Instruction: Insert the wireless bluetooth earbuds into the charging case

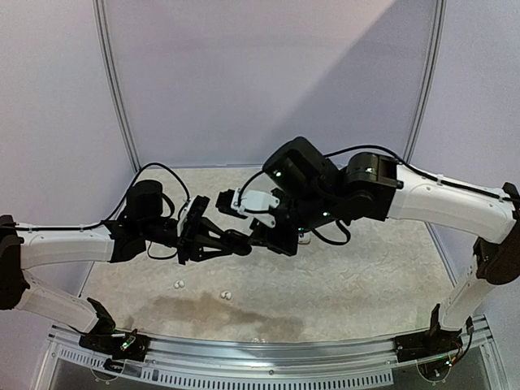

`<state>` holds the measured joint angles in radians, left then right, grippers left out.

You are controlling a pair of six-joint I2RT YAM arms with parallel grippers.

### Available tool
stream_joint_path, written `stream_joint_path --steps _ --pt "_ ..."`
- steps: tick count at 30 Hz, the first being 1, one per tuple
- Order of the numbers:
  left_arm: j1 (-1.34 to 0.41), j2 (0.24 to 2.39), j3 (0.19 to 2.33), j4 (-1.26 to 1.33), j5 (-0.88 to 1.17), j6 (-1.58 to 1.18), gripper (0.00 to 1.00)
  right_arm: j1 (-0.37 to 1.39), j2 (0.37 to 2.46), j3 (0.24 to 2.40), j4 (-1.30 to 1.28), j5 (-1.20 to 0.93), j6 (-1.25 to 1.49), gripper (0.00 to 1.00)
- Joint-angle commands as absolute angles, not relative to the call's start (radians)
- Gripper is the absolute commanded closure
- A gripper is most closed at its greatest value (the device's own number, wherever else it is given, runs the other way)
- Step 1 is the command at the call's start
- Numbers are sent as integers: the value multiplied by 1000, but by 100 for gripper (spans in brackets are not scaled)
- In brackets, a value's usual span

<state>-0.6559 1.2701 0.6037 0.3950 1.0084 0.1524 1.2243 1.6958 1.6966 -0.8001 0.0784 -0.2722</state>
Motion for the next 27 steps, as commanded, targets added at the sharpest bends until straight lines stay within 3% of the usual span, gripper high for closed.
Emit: stream_joint_path --steps 1,4,8,13,22,27 --pt "-652 1262 601 361 998 168 100 1219 1557 1658 -684 69 -196 66" --pt "-653 1258 605 348 987 199 100 1202 1503 1587 -547 70 -138 63" --pt "-655 1253 618 345 973 215 100 1172 1540 1553 -480 223 -40 62" --pt "-657 1247 629 361 899 127 100 1171 1686 1611 -496 450 111 62" --pt "-657 1247 660 331 658 -185 100 1249 1911 1717 -576 526 383 62" --pt "-657 1255 674 278 628 -217 100 1200 1878 1647 -617 584 458 60"
